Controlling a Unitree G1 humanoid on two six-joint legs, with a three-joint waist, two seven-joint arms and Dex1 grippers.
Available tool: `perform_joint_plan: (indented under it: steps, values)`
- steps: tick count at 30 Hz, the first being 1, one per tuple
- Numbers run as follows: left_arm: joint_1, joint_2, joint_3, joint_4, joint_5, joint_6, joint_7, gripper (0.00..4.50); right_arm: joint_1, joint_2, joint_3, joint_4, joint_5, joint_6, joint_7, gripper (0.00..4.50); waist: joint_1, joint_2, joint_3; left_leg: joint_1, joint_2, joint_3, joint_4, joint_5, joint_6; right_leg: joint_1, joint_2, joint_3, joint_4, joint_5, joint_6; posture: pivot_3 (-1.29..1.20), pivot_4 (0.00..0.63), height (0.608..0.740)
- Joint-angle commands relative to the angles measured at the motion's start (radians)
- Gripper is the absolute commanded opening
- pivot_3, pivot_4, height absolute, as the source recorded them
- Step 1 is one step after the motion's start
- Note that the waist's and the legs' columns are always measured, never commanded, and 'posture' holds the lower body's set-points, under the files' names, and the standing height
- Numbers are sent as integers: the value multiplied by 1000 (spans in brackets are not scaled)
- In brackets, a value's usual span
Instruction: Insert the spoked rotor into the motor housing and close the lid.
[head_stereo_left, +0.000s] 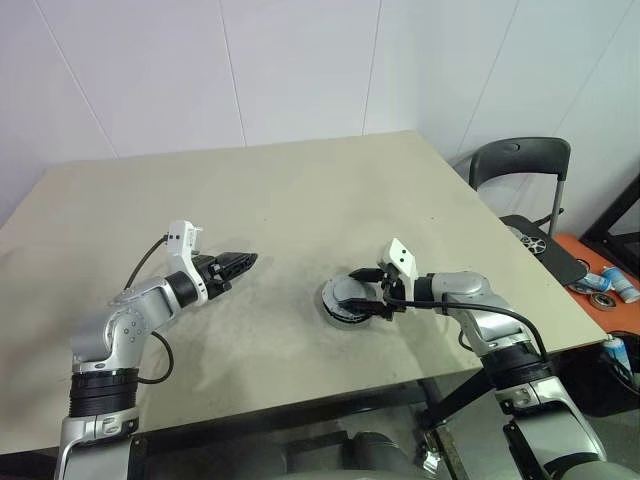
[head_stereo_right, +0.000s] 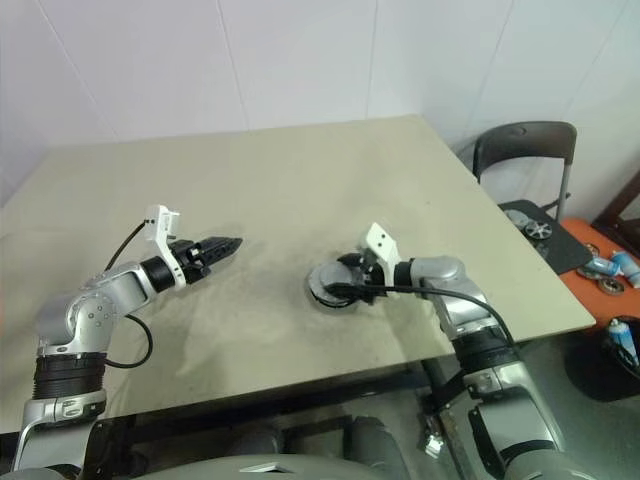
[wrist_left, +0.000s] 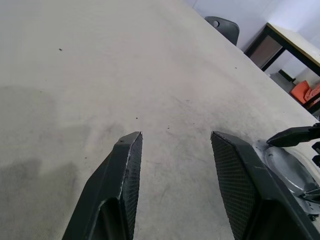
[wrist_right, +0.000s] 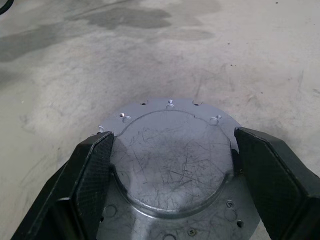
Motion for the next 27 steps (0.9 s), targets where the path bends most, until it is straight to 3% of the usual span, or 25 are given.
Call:
perform_joint_plan:
  steps: [1,6,13,19,27]
  values:
    - [-29,9,4,-11,-6,-10,-6,2325,16,-31,12,-29,-15,-33,25,3492,0,0,0,0,0,0,0,0,0,0,0,0,0,0,0,0,0,740]
    - [-29,9,3,-27,-16,3,-8,2325,-17,-17,-39,5,-29,-109,-53,3492,-1,0,0,0,0,0,1,0,0,0,0,0,0,0,0,0,0,740]
    - [-26,6,2,-49,-21,21,-2,2325,-27,-5,-68,-51,15,-33,-105,3492,-3,0,0,0,0,0,1,0,0,0,0,0,1,0,0,0,0,740]
    - [-32,-1,-4,-60,-23,32,4,2325,24,-51,-90,-134,129,145,-20,3492,-1,0,0,0,0,0,1,0,0,0,0,0,1,0,0,0,0,740]
    - [-44,2,-3,-66,-23,45,4,2325,43,-31,-62,-145,102,94,-54,3492,-5,0,0,2,0,1,1,0,0,1,1,0,2,0,1,0,0,740]
